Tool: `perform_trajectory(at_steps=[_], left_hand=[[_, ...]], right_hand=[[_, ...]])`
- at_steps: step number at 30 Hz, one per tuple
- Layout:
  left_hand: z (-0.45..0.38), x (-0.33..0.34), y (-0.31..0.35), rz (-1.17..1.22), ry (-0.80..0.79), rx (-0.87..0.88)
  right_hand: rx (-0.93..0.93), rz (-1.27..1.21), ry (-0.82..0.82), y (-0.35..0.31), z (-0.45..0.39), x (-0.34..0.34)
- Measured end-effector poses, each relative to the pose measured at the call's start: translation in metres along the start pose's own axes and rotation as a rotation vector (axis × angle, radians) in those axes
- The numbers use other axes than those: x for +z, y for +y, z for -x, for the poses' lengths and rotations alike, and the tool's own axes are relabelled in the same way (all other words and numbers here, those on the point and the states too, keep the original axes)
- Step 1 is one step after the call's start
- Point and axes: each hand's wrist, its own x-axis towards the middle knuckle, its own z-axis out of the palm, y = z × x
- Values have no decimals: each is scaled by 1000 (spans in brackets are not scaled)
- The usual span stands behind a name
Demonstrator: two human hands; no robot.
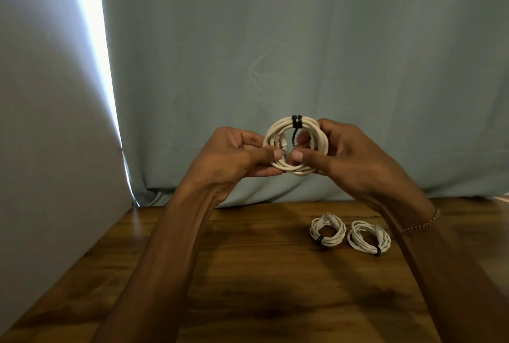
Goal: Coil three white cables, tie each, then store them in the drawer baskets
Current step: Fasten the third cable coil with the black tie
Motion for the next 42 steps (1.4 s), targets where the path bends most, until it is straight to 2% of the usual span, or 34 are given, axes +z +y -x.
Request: perform_trajectory(at_steps=[5, 12, 17, 21, 25, 27, 30, 32, 36, 42], left_hand=[[-2, 5, -5, -14, 21, 37], [1, -2, -2, -121, -23, 131], [1, -9, -3, -76, -62, 132], [-1, -8, -7, 0, -85, 103], [0, -8, -4, -49, -88, 133], [-1, -10, -2, -44, -39, 146], [-1, -13, -1, -38, -6, 151], [-1, -13, -2, -35, 3, 159], [-2, -14, -3, -60, 39, 184], [-2, -19, -2, -165, 43, 183]], right_hand=[[15, -21, -43, 0, 1, 1], [51, -36, -22, 1, 3, 6], [84, -166, -113, 0, 3, 8], [75, -109, -104, 1, 1, 6], [63, -9, -148, -2, 2, 2], [49, 10, -88, -2, 2, 0], [0, 93, 131, -2, 1, 0], [-36, 48, 188, -2, 1, 2], [-17, -54, 88, 0, 1, 3], [24, -39, -103, -3, 3, -4]])
